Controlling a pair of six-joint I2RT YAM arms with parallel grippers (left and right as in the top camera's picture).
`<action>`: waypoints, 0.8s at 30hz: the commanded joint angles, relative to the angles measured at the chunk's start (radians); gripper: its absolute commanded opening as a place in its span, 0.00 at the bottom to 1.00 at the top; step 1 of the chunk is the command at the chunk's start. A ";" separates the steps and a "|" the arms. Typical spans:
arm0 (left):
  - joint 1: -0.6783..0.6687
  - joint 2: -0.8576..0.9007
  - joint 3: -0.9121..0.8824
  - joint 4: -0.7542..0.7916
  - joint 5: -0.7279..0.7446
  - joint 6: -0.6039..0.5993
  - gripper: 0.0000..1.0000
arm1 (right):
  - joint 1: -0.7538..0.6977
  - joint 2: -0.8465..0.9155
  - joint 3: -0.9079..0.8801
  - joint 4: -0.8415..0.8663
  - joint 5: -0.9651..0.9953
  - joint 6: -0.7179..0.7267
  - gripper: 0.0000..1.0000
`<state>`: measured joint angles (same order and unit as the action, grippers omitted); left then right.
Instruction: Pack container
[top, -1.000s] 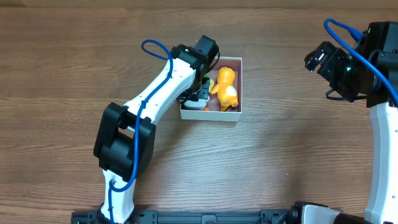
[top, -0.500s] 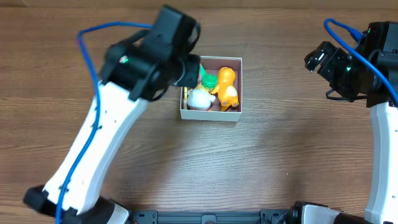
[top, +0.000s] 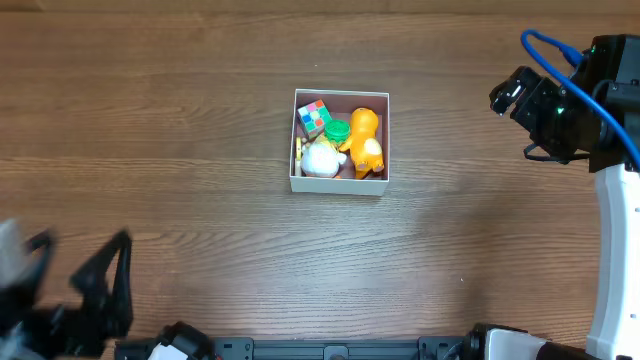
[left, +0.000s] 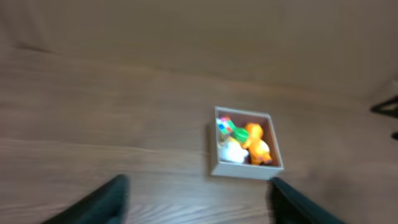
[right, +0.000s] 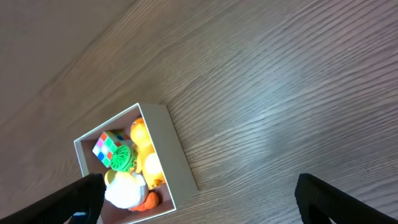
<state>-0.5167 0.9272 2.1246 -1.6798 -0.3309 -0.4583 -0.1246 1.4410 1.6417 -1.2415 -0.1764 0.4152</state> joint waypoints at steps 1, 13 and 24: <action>0.001 -0.021 -0.042 -0.010 -0.087 -0.055 1.00 | -0.006 0.003 0.008 0.005 0.002 0.005 1.00; 0.001 -0.038 -0.048 -0.009 -0.087 -0.043 1.00 | 0.090 -0.156 0.008 0.005 0.003 0.005 1.00; 0.001 -0.038 -0.048 -0.009 -0.087 -0.043 1.00 | 0.164 -0.778 -0.608 0.399 0.217 -0.054 1.00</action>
<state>-0.5167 0.8921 2.0758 -1.6894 -0.4004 -0.4923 0.0353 0.8009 1.2446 -0.9424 -0.0395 0.3935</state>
